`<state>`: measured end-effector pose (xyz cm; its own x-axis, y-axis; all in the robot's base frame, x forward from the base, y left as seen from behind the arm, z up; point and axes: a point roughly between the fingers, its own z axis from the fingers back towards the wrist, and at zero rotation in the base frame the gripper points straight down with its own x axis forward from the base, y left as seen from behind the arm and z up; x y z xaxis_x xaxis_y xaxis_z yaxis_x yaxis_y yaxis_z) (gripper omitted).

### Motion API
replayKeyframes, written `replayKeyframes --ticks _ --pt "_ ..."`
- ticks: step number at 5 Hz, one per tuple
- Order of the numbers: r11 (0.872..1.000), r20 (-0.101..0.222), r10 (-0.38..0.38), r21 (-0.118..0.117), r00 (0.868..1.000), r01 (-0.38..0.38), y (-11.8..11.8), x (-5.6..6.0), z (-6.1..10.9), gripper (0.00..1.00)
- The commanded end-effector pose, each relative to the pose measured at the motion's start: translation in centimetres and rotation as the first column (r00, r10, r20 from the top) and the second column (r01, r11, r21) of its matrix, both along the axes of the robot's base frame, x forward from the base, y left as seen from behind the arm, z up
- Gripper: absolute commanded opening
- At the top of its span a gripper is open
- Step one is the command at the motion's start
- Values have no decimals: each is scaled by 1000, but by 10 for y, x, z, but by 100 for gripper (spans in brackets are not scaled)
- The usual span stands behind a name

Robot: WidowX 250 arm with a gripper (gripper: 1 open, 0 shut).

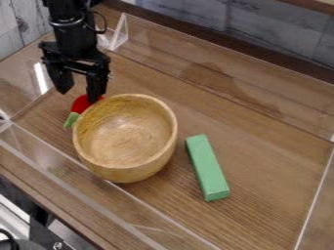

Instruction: Move the red fruit to the right

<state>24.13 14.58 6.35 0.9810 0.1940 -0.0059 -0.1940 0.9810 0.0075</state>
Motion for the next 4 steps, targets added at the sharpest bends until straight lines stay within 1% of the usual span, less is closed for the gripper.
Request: replayKeyframes --ticks 1,2,4 --pt "999 50 -45 27 998 44 13 14 -8 100" --pt "995 53 -100 31 994 98 18 21 -27 100" --pt "994 48 -107 9 993 106 26 17 -17 100"
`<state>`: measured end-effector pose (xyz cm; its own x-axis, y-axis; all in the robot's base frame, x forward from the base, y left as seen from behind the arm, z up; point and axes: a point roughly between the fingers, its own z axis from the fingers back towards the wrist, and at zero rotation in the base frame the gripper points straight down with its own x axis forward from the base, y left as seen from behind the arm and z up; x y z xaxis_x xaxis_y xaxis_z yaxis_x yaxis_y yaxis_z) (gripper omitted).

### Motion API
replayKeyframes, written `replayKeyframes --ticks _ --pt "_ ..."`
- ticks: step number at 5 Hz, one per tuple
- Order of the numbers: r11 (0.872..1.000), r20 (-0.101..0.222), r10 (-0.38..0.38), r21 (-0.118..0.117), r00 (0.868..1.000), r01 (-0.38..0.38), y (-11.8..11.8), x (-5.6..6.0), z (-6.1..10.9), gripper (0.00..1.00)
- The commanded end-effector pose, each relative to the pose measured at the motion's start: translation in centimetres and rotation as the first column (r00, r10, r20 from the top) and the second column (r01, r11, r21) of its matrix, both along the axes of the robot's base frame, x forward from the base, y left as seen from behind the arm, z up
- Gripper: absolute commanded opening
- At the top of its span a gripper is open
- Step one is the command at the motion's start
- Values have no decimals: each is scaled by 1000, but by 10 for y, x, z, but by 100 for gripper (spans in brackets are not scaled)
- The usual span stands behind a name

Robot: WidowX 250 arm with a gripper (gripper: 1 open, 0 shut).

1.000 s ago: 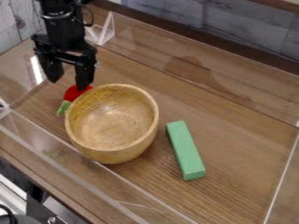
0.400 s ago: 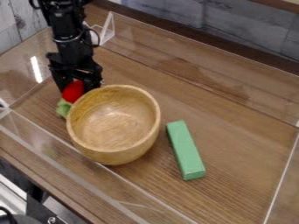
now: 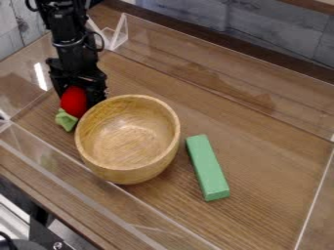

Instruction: Move the red fruit to the right

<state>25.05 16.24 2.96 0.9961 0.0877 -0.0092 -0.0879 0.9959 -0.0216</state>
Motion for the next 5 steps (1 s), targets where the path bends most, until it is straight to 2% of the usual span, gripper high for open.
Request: replayKeyframes --ticks 1,2,3,4,5 --pt "999 48 -20 28 999 18 14 12 10 0" --pt "999 46 -35 23 998 34 19 16 5 0" --pt "1000 42 -7 18 999 6 32 23 7 100" --pt "1000 42 19 16 999 -20 44 29 8 0" --pt "1000 41 -23 15 999 23 46 26 22 0"
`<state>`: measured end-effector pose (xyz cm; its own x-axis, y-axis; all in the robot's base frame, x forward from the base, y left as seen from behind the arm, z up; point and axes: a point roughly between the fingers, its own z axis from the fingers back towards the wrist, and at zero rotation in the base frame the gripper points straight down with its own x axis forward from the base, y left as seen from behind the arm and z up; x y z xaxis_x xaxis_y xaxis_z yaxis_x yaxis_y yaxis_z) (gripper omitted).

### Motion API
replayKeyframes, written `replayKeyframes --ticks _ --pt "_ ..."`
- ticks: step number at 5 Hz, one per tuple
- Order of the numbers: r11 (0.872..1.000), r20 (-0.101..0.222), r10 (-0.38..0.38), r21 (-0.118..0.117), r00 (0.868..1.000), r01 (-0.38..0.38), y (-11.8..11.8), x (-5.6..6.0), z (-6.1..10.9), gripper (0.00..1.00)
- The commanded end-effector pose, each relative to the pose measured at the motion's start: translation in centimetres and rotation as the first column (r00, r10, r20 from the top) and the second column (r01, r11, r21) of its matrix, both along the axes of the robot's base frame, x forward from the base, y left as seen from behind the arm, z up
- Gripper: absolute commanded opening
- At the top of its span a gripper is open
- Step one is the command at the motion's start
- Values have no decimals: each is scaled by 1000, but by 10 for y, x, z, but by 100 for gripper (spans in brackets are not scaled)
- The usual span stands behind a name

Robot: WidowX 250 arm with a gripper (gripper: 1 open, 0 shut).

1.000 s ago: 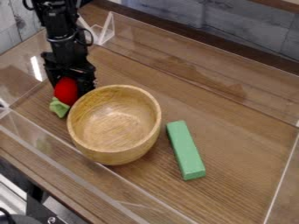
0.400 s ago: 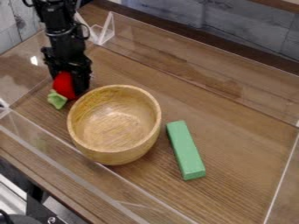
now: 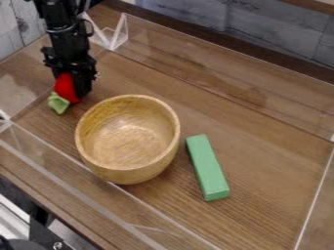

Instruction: Move the red fruit to the right

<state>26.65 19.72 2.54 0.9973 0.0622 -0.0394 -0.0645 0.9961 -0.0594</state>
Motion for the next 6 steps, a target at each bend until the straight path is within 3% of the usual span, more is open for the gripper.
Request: replayKeyframes --ticks 1,3,5,6 --pt "998 66 -44 49 997 41 14 7 38 0" --pt "998 66 -60 39 996 57 18 6 40 0" --pt "1000 119 7 1 993 -7 -33 35 82 0" --pt "999 136 -43 -20 990 46 -70 51 82 0"
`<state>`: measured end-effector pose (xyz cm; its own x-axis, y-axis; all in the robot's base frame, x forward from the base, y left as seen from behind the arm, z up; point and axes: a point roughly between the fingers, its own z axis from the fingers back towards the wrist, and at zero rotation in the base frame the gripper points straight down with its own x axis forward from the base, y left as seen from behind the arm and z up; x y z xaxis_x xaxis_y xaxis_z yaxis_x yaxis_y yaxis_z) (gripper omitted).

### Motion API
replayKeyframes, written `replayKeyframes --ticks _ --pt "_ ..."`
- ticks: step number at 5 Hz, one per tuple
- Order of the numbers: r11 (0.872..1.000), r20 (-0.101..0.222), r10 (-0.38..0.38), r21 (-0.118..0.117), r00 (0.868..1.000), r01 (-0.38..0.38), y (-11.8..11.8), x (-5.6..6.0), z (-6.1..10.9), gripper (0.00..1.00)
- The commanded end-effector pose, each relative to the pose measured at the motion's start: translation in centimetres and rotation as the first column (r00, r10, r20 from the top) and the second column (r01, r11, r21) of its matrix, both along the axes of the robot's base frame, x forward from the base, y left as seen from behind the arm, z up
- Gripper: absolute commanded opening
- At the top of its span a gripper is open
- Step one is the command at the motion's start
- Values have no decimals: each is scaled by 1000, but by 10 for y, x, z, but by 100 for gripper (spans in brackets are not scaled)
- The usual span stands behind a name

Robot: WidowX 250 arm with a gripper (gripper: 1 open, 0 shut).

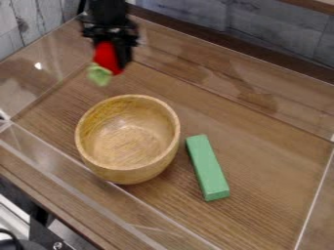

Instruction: Move the red fruit to the right

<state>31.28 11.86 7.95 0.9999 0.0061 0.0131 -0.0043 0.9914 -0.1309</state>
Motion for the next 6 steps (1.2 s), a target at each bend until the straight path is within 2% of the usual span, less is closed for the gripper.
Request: replayKeyframes --ticks 1,2,3,4,5,6 --pt "999 87 -32 31 996 29 -30 18 19 0" --pt "992 89 -128 24 988 126 -80 22 22 0" --pt "979 90 -204 25 975 202 -123 23 24 0" --pt "980 84 -199 32 976 197 -147 27 6 0" --pt "982 74 -187 38 980 184 -156 30 -12 0" --pt "981 64 -192 47 979 190 -139 28 -11 0"
